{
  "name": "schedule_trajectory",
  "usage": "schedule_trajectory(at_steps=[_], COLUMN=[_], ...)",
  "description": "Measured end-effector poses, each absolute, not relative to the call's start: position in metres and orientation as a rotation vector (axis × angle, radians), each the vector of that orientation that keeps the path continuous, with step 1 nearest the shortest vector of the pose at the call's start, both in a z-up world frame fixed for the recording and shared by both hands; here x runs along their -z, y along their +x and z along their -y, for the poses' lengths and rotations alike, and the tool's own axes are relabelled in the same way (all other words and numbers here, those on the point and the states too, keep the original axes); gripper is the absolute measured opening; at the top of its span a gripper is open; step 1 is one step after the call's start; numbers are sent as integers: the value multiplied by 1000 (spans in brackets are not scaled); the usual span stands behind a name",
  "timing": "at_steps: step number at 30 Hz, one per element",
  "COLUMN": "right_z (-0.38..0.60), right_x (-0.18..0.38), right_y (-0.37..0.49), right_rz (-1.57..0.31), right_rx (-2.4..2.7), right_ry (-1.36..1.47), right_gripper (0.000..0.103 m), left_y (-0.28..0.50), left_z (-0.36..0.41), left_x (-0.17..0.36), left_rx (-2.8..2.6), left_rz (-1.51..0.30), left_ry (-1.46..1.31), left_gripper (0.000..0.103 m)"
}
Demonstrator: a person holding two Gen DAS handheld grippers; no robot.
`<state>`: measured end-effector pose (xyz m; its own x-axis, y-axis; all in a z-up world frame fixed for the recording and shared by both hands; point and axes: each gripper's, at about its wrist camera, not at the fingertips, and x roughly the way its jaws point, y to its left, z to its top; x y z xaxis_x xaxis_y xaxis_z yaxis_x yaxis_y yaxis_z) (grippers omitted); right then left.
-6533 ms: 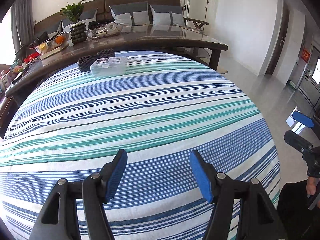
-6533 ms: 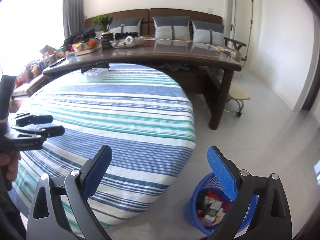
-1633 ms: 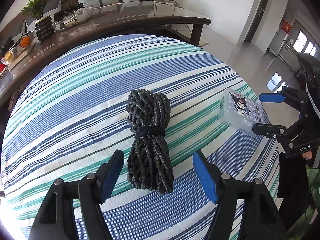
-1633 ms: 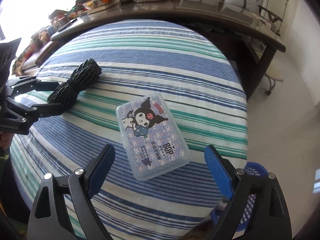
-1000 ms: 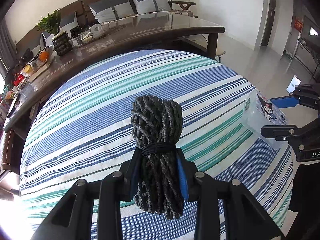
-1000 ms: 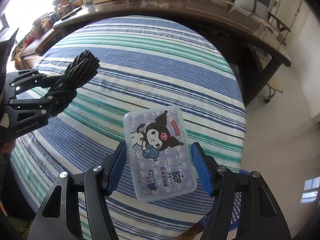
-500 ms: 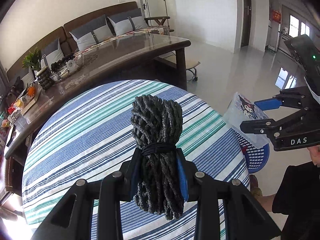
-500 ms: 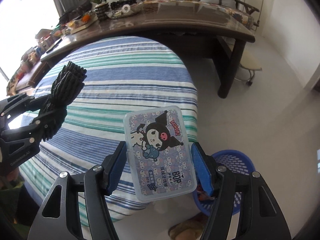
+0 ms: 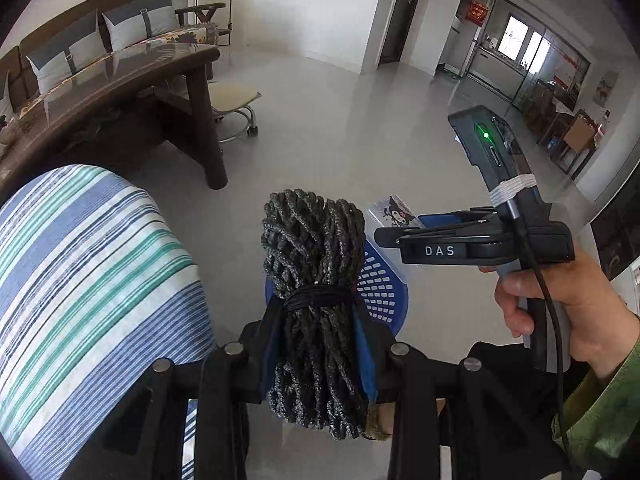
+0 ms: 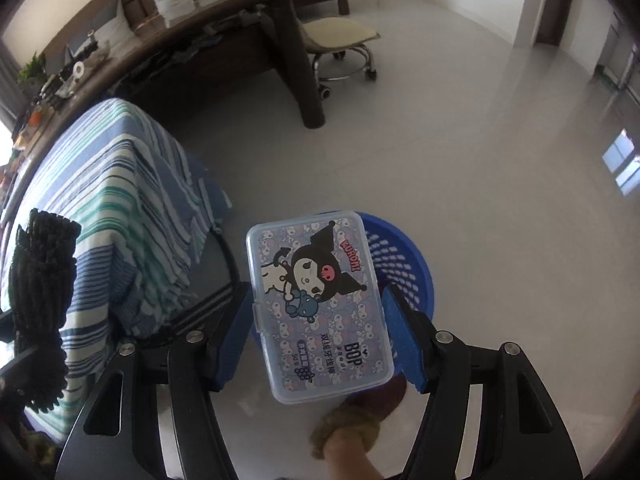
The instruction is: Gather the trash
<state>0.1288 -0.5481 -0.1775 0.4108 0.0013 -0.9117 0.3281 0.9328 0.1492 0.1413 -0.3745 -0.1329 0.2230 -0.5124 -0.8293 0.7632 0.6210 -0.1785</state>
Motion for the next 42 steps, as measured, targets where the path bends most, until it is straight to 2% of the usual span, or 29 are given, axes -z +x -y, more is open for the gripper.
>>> schedule_trajectory(at_steps=[9, 10, 11, 12, 14, 16, 19, 22, 25, 28, 29, 35, 42], right_z=[627, 633, 637, 641, 649, 657, 666, 666, 653, 635, 626, 566, 528], right_x=[253, 260, 267, 273, 281, 280, 264, 236, 202, 169, 161, 128, 95], right_y=[131, 133, 135, 136, 132, 127, 117, 104, 87, 59, 50, -8, -55], right_rz=[-1174, -1174, -1175, -1174, -1157, -1132, -1074, -1017, -960, -901, -889, -865, -810], right_rx=[251, 252, 256, 253, 267, 285, 315, 357, 362, 351, 354, 426, 479], right_ry=[606, 635, 657, 682, 723, 744, 755, 700, 657, 613, 585, 417, 342], right_gripper=[68, 69, 71, 82, 88, 88, 91, 100, 102, 103, 103, 103, 103], left_y=[175, 178, 187, 191, 199, 200, 192, 174, 157, 138, 131, 81, 62], left_z=[451, 456, 459, 462, 464, 464, 462, 452, 437, 421, 414, 387, 352], left_x=[229, 238, 247, 255, 266, 268, 251, 215, 174, 141, 133, 108, 95], left_rx=[912, 915, 922, 924, 904, 893, 893, 915, 928, 905, 887, 751, 659], left_rz=[-1171, -1181, -1196, -1211, -1238, -1244, -1193, -1095, -999, -958, -945, -825, -844], left_ry=[235, 225, 201, 172, 133, 109, 125, 128, 93, 96, 91, 229, 183], left_gripper=[37, 39, 48, 58, 61, 61, 63, 70, 88, 96, 103, 103, 103])
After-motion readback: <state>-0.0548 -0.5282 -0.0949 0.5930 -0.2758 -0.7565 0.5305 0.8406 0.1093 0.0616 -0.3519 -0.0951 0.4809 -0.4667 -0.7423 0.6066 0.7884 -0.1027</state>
